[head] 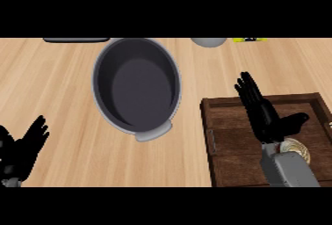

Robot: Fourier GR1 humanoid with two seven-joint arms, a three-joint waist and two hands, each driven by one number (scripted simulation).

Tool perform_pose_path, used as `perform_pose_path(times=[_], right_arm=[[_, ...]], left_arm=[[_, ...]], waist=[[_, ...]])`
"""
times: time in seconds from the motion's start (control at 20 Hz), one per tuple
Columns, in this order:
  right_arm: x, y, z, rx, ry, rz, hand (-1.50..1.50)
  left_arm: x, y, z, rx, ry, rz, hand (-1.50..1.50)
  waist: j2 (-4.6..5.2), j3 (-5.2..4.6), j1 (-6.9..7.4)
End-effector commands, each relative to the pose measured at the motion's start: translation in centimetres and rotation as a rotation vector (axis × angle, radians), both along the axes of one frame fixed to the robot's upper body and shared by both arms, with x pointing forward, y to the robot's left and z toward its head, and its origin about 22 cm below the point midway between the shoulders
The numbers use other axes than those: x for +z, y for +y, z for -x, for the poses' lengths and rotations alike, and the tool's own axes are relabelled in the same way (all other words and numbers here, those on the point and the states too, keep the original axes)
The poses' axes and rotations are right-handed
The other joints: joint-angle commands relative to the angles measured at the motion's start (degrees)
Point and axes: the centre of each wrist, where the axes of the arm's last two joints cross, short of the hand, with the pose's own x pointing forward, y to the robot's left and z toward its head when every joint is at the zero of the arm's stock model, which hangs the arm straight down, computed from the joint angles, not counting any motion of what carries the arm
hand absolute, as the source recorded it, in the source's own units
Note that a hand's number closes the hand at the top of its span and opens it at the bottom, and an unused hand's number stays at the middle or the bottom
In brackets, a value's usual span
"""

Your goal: Pick the cupcake from the tray and place it in the pot

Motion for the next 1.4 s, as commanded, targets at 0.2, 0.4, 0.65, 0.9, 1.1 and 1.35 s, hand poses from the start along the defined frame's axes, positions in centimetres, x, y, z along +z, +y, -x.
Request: perform_pose_path(times=[0.2,0.4,0.65,0.9,1.1,1.35], right_arm=[[-0.6,-7.5,4.3,-0.094,0.174,0.287,1.5],[2.9,-13.2,4.2,-0.554,-0.156,0.632,-1.5],[2.6,-9.5,8.5,-0.675,-0.446,0.451,-1.5],[7.3,-8.0,13.3,-0.58,-0.308,0.509,-1.5],[9.8,-9.3,14.8,-0.549,-0.048,0.585,-1.5],[14.1,-9.0,14.0,-0.537,0.099,0.502,-1.5]], left_arm=[[1.6,-6.7,-2.7,-0.346,-0.151,0.02,0.0],[0.3,-8.3,-1.8,-0.36,-0.137,0.065,0.0],[-0.3,-10.2,-1.7,-0.434,-0.13,0.074,0.0],[-0.9,-11.8,-3.6,-0.472,-0.156,0.054,0.0],[2.0,-10.5,-3.5,-0.491,-0.158,0.063,0.0],[0.8,-11.1,-4.3,-0.493,-0.153,0.082,0.0]], waist=[[-0.84,0.15,-2.22],[-1.85,0.06,-6.52],[-1.18,0.23,-3.14],[-0.64,0.08,-1.14],[-0.74,0.05,-0.44],[-0.44,0.11,0.4]])
